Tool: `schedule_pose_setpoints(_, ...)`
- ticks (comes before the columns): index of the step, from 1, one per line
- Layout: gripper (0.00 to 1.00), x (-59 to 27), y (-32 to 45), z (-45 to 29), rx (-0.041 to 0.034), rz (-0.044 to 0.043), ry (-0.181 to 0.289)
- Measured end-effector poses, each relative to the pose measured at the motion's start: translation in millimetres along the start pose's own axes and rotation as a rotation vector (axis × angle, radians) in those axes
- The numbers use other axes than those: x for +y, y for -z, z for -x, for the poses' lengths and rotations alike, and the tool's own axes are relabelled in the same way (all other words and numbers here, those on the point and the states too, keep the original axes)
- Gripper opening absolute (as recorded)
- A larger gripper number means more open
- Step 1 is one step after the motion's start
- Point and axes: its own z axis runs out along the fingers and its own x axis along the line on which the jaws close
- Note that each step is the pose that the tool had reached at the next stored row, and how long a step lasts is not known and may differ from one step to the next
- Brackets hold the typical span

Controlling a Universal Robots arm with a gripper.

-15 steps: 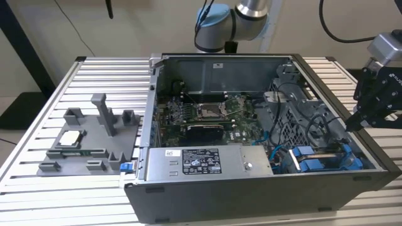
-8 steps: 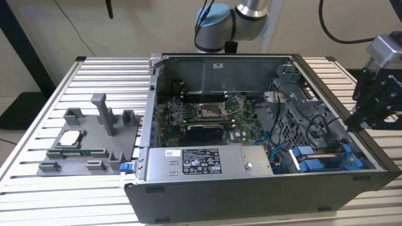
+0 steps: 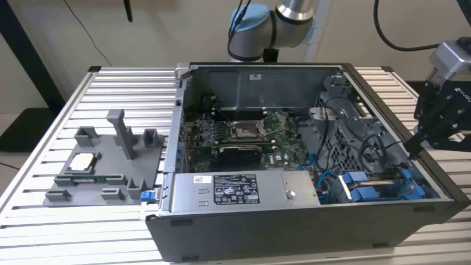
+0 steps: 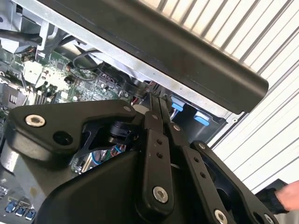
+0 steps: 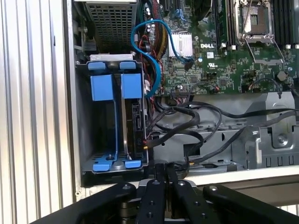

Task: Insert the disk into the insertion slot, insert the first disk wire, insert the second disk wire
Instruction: 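Insert the second disk wire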

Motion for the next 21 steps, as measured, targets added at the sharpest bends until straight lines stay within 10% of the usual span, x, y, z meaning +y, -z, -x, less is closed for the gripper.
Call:
schedule_pose_setpoints(8,0.22,0.3,13.4,-4.4,0.0038,0.0100,-0.001)
schedule_pose_setpoints(14,0.29,-2.0,8.3,-20.7,-0.0002,0.0103,-0.001)
schedule_pose_setpoints(16,0.29,-2.3,7.3,-21.9,-0.0212,0.0118,-0.001)
schedule_pose_setpoints(20,0.29,-2.3,6.9,-22.2,-0.0911,0.0169,0.003)
schedule_pose_setpoints(21,0.29,-2.5,6.6,-22.6,-0.0973,0.0173,0.004)
